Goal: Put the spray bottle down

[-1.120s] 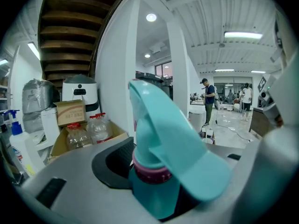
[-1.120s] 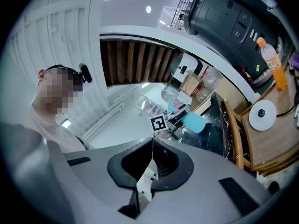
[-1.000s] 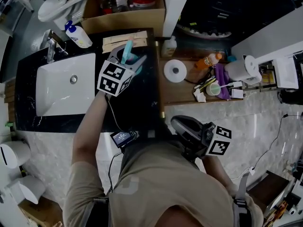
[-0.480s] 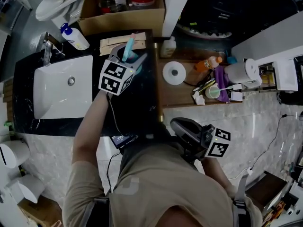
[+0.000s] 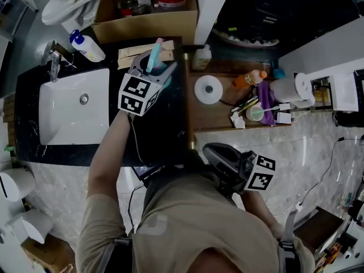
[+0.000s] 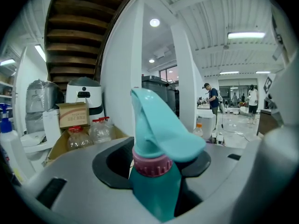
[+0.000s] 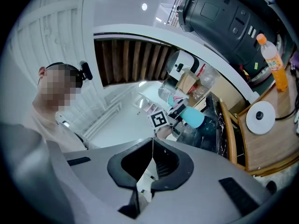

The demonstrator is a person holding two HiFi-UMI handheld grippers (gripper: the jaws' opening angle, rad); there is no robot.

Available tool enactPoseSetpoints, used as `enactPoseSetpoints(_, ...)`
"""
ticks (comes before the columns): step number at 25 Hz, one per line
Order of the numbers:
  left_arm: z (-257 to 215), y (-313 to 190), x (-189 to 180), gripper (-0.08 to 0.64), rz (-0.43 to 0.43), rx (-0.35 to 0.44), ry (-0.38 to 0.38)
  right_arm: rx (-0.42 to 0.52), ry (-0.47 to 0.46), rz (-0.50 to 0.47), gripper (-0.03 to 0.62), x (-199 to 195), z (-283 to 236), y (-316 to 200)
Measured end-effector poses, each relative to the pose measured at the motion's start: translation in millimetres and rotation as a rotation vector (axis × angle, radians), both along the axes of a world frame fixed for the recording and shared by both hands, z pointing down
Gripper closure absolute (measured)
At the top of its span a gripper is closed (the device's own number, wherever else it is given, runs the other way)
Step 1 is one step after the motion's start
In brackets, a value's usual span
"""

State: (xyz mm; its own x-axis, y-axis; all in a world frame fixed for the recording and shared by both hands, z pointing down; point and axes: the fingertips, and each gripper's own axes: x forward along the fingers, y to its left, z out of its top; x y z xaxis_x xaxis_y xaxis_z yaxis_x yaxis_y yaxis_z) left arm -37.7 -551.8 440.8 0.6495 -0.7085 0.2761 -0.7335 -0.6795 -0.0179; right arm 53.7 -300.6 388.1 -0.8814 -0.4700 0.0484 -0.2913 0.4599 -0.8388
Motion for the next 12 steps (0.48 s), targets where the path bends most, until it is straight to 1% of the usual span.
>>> enactPoseSetpoints(3,0.9,-0.2,2.9,0.318,0.008,0.006,-0.004,-0.002,0.001,-0.004,0.571,0.0,1.2,0.3)
enactPoseSetpoints(8,3.7,-3.6,5.4,0.318,-0.002,0.021,-0.002,-0.006,0.003,-0.008,0.571,0.1,3.0,1.3)
enactPoseSetpoints(12,4.6,-2.3,10.3,0.318,0.026,0.04,-0.029,-0.01,0.006,-0.008,0.571,0.9,4.2,3.4)
